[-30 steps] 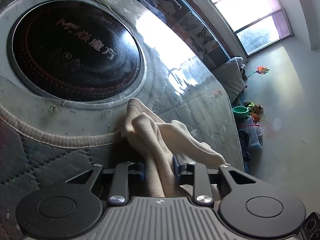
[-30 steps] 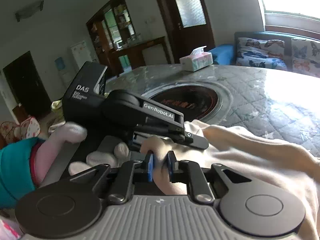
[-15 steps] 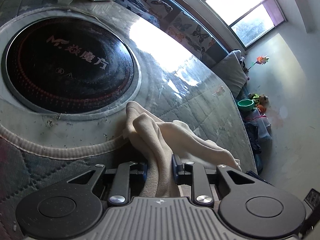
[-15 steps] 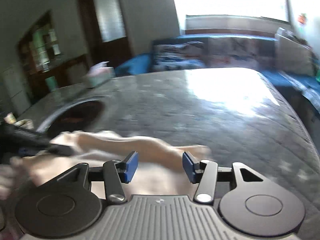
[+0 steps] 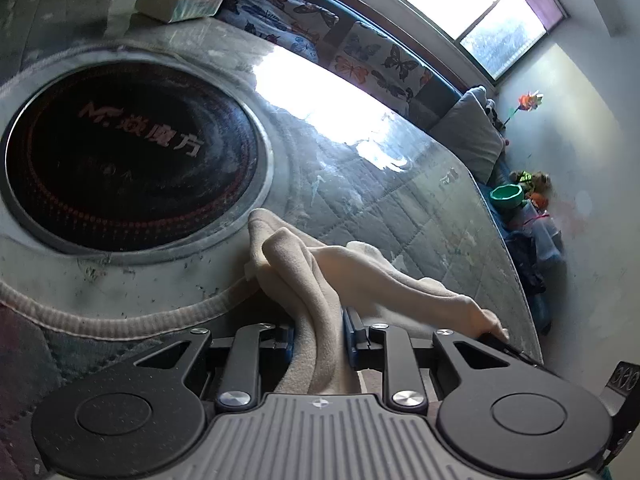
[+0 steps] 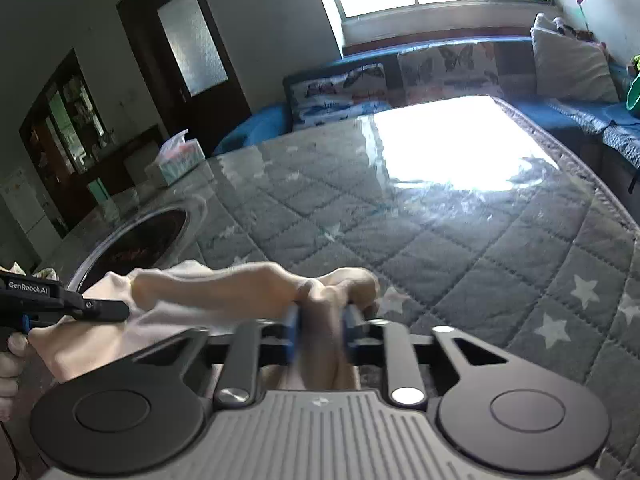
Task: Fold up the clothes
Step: 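Grasp the folded sweatshirt edge with both grippers side by side, then lift the folded sweatshirt with both grippers and carry it across the table, then lower the sweatshirt onto the table and open both grippers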
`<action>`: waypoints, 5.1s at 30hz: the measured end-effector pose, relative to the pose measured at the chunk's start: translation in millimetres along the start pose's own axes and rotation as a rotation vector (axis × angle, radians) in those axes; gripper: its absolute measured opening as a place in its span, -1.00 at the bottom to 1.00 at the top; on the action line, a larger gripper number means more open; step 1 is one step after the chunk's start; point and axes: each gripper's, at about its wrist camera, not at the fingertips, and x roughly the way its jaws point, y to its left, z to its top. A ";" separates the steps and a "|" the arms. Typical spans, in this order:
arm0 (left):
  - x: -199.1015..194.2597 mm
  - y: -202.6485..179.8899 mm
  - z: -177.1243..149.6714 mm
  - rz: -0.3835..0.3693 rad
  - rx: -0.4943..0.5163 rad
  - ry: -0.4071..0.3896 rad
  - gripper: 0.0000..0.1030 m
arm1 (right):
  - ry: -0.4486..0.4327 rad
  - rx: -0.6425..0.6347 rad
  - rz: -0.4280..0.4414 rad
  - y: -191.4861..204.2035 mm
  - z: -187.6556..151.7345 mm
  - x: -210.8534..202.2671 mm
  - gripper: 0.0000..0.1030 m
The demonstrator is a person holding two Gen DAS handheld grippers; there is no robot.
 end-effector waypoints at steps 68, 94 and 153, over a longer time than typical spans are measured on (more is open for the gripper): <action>78.5 -196.7 11.6 -0.242 0.346 0.111 -0.64 | -0.266 -0.005 -0.362 -98.9 46.7 -123.0 -0.85; 120.3 -173.2 -11.3 -0.179 0.392 0.262 -0.55 | -0.007 0.052 -0.438 -148.3 12.7 -61.6 -0.73; 83.5 -209.9 -60.0 -0.319 0.622 0.216 -0.34 | 0.024 -0.118 -0.280 -68.1 39.6 4.0 -0.14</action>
